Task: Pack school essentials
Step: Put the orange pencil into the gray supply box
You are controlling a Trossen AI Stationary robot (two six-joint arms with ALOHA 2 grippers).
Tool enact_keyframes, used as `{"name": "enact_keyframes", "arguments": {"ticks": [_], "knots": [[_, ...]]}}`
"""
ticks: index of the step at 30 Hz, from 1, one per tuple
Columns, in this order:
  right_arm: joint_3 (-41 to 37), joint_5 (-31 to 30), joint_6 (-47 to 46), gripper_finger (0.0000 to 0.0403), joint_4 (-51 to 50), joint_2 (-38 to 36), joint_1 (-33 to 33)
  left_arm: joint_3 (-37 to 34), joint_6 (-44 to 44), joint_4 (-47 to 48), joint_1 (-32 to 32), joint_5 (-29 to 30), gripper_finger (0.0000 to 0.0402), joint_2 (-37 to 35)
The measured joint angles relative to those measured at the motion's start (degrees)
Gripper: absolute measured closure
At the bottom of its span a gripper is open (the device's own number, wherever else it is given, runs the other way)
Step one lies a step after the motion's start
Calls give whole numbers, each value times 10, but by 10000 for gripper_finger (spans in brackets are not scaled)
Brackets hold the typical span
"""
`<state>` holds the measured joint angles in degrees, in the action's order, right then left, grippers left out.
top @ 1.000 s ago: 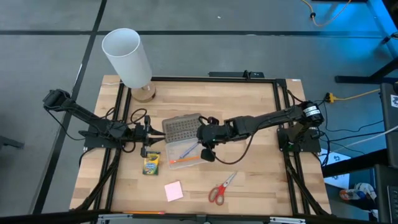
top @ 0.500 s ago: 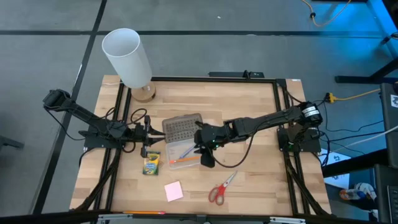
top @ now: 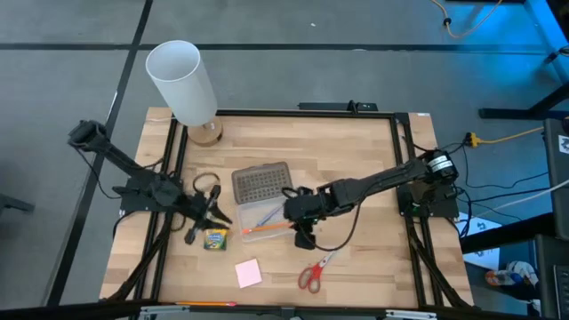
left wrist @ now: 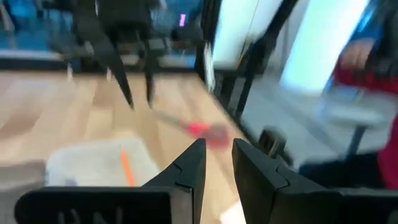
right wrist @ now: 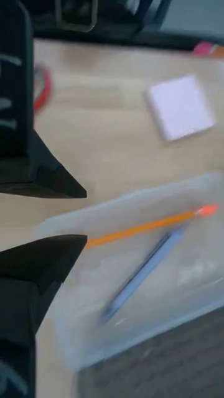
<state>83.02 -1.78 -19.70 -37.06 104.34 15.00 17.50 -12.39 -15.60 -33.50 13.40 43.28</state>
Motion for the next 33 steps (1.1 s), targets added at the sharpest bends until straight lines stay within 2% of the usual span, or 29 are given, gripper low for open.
{"name": "enact_keyframes", "arguments": {"ticks": [5, 10, 19, 24, 29, 33], "knots": [[0, -82, -62, 297, -136, -28, -2, 137, -1, 173, -79, -8, 328, 96], [0, -92, -86, 297, -217, -53, -1, 204, -64, 231, -133, -21, 328, 166], [0, -121, -84, 297, -287, -96, -1, 229, -292, 245, -150, -8, 298, 255], [0, -122, -85, 297, -294, -104, 2, 229, -408, 308, -146, -32, 275, 278], [0, -128, -84, 297, -291, -104, 9, 229, -430, 293, -147, -60, 268, 286], [0, -137, -85, 297, -282, -104, 10, 229, -434, 266, -145, -16, 270, 286]]}}
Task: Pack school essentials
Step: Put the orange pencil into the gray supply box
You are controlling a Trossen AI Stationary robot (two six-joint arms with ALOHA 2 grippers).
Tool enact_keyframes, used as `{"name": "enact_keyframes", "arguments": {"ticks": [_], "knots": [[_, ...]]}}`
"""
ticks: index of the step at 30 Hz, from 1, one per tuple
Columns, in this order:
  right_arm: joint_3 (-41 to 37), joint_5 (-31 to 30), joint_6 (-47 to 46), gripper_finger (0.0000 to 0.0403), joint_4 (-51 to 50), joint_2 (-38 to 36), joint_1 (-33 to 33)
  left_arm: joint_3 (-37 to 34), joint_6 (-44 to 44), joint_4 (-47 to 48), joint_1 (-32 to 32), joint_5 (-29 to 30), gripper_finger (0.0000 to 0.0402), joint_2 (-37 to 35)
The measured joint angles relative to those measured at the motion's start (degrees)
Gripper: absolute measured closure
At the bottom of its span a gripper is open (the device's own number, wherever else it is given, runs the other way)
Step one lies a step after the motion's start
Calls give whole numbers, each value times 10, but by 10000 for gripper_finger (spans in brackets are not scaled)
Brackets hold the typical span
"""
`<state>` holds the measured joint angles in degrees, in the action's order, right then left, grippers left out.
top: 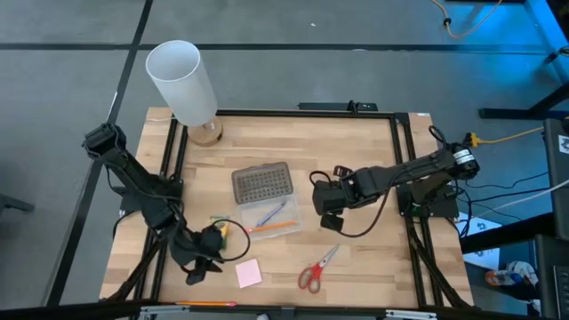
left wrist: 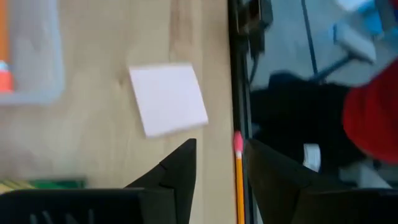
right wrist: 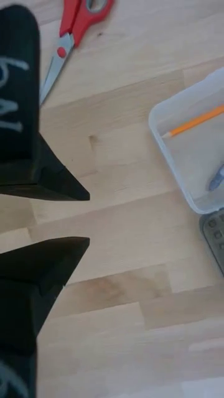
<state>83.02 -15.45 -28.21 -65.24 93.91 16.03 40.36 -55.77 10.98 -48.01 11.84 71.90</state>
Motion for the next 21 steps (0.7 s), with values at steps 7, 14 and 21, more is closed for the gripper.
{"name": "enact_keyframes", "arguments": {"ticks": [7, 14, 21], "knots": [[0, 0, -1, 297, 18, 0, 2, 0, -41, -128, -32, 4, 271, 10], [0, 0, -15, 297, 18, 0, 2, 126, -39, -88, -104, 64, 271, 136], [0, 0, -15, 297, 22, 0, 1, 321, -77, 202, -124, 86, 271, 284]]}}
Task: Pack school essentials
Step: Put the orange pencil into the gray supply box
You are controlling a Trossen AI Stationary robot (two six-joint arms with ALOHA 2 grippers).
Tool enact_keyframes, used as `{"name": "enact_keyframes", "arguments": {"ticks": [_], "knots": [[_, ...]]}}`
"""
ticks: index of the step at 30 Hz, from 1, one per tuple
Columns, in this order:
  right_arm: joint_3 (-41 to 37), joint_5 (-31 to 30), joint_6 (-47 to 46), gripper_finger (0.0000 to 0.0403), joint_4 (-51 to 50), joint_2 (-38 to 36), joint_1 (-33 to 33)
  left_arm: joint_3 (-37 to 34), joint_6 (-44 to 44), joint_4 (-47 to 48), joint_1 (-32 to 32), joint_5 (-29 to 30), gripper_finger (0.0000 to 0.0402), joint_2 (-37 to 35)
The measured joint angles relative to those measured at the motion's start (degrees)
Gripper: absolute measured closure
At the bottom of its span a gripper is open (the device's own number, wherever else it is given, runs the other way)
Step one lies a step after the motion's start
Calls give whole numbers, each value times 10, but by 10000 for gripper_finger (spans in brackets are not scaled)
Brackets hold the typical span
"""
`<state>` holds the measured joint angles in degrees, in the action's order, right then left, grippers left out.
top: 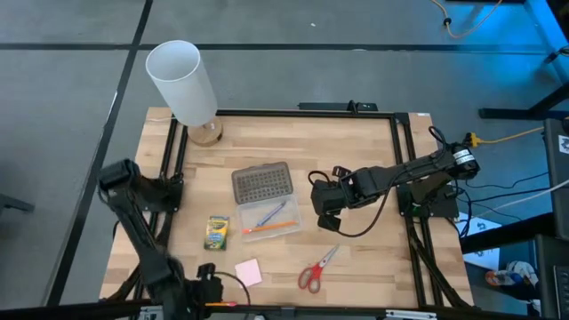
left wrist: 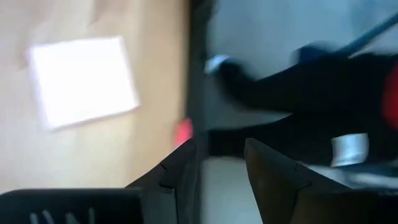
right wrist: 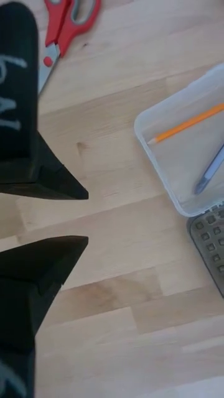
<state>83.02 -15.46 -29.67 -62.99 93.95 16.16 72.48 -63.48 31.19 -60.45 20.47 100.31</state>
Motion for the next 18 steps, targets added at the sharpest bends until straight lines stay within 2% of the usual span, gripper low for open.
{"name": "enact_keyframes", "arguments": {"ticks": [3, 15, 18], "knots": [[0, 0, 0, 297, 5, 0, 0, 37, -6, 53, 4, -7, 271, 40], [0, 0, 3, 297, 11, 0, 0, 71, 36, 50, 27, -85, 271, 119], [0, 0, 4, 297, 11, 0, 0, 70, 38, 47, 32, -86, 271, 141]]}}
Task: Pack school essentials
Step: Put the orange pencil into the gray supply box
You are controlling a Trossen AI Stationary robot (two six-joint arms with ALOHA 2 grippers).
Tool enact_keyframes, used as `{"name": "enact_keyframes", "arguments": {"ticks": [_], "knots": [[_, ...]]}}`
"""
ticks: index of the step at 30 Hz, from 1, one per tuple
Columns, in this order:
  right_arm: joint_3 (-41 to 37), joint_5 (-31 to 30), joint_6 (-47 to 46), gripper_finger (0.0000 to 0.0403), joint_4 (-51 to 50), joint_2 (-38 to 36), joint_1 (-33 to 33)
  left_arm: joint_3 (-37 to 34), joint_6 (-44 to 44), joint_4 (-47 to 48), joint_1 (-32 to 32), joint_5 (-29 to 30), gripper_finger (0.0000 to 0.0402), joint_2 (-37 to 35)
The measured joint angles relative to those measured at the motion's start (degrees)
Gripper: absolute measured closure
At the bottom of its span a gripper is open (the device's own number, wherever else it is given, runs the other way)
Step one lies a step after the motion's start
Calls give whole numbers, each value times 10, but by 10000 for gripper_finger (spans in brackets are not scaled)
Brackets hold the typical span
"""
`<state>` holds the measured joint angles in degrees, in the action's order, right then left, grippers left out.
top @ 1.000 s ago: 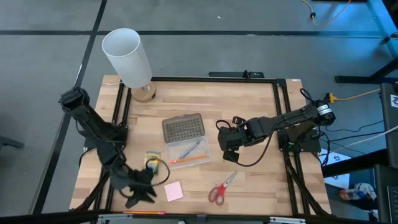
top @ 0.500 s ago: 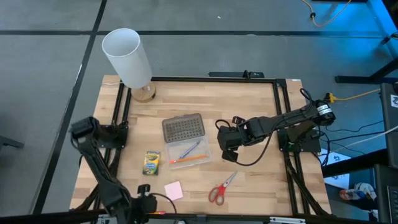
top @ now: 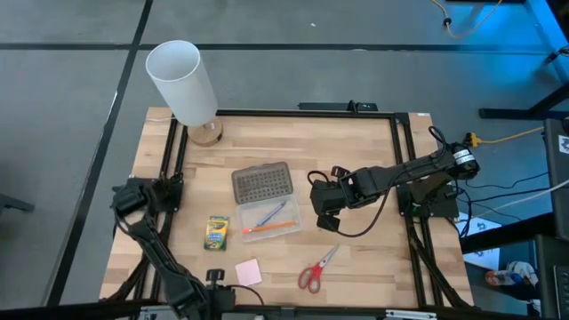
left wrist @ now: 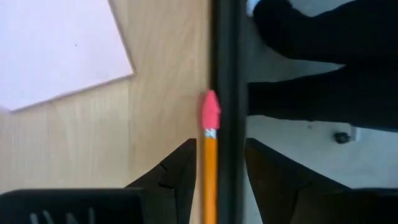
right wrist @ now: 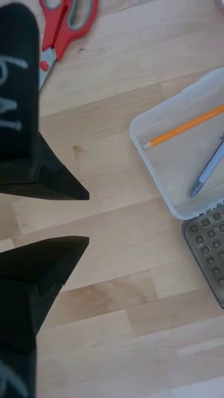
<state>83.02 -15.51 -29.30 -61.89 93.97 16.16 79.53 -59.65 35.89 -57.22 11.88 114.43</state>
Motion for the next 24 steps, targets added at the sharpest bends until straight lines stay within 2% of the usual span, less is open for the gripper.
{"name": "enact_keyframes", "arguments": {"ticks": [10, 24], "knots": [[0, -1, 4, 297, 0, 0, 0, 0, 2, -40, 11, 5, 271, 24], [0, 1, 13, 297, -1, 0, 0, 3, 2, -37, 12, 32, 277, 57]]}}
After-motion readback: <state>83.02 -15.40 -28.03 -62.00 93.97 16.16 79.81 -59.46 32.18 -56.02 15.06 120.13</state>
